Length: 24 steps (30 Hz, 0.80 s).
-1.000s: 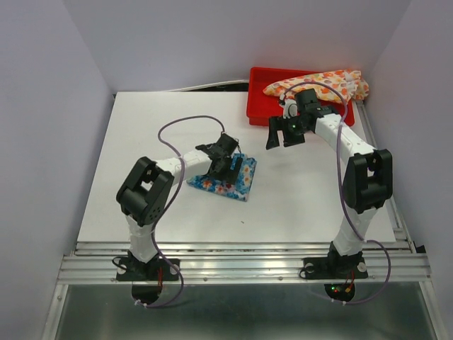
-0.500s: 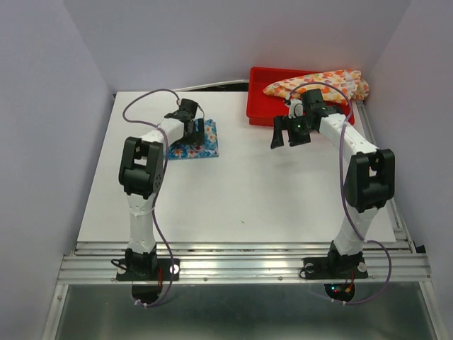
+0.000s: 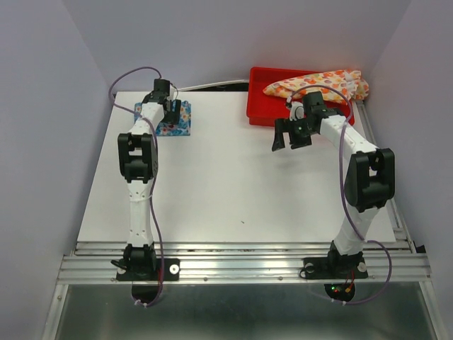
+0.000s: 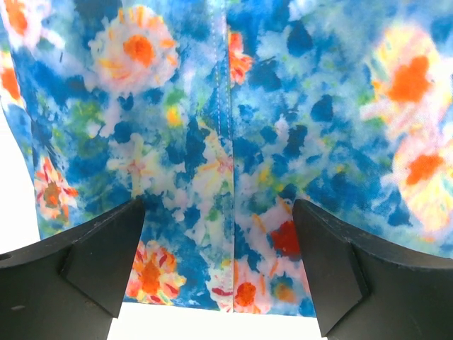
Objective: Fold and stack the skirts
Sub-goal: Neatly place the folded skirt to the corner
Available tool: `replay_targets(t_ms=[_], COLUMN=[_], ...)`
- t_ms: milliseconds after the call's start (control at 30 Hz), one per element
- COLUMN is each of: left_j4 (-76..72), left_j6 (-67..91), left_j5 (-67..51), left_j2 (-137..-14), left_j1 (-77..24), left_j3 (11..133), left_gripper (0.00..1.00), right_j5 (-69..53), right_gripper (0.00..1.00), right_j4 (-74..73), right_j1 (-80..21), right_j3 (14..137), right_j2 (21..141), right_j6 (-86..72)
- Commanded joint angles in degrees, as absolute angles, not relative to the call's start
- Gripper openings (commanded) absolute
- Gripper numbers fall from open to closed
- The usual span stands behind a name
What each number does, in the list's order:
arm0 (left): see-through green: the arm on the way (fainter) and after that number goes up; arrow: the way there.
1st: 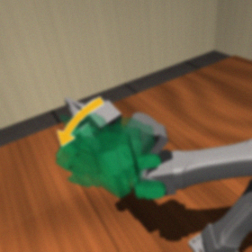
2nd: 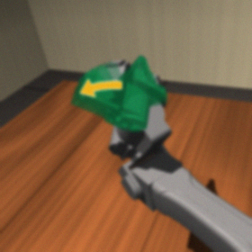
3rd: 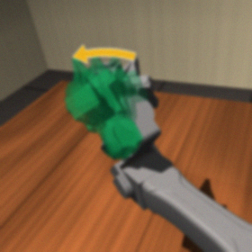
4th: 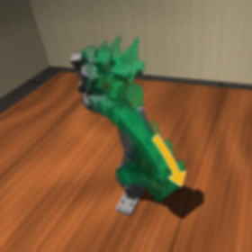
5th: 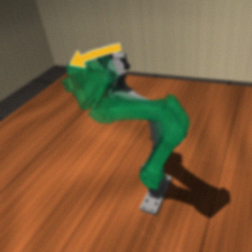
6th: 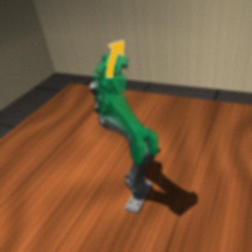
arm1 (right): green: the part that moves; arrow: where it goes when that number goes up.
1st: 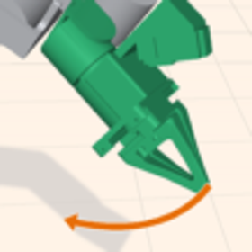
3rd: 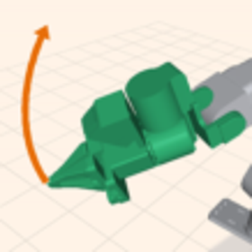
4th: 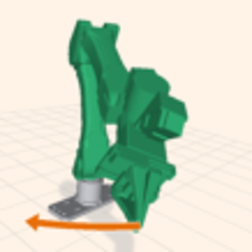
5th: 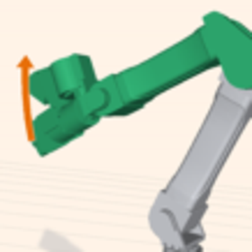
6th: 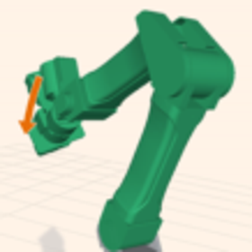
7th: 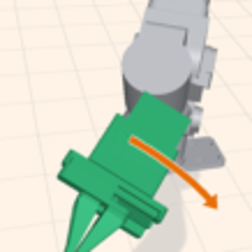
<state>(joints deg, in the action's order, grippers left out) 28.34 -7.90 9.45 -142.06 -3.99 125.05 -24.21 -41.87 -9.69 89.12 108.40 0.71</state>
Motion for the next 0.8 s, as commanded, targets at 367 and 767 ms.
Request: replay_targets(t_ms=[367,767], left_j4=[26.72,15.41], left_j6=[-17.22,-25.74], left_j5=[8.36,9.84], left_j2=[-148.27,-138.88], left_j1=[-2.99,-2.37], left_j3=[131.04,127.18], left_gripper=[0.98,0.98], right_j5=[-25.49,-26.63], right_gripper=[1.0,1.0], right_j4=[-38.85,-37.53], right_j1=[-8.88,-8.88], right_j3=[87.01,86.13], right_j2=[107.49,104.07], right_j6=[0.44,-2.28])
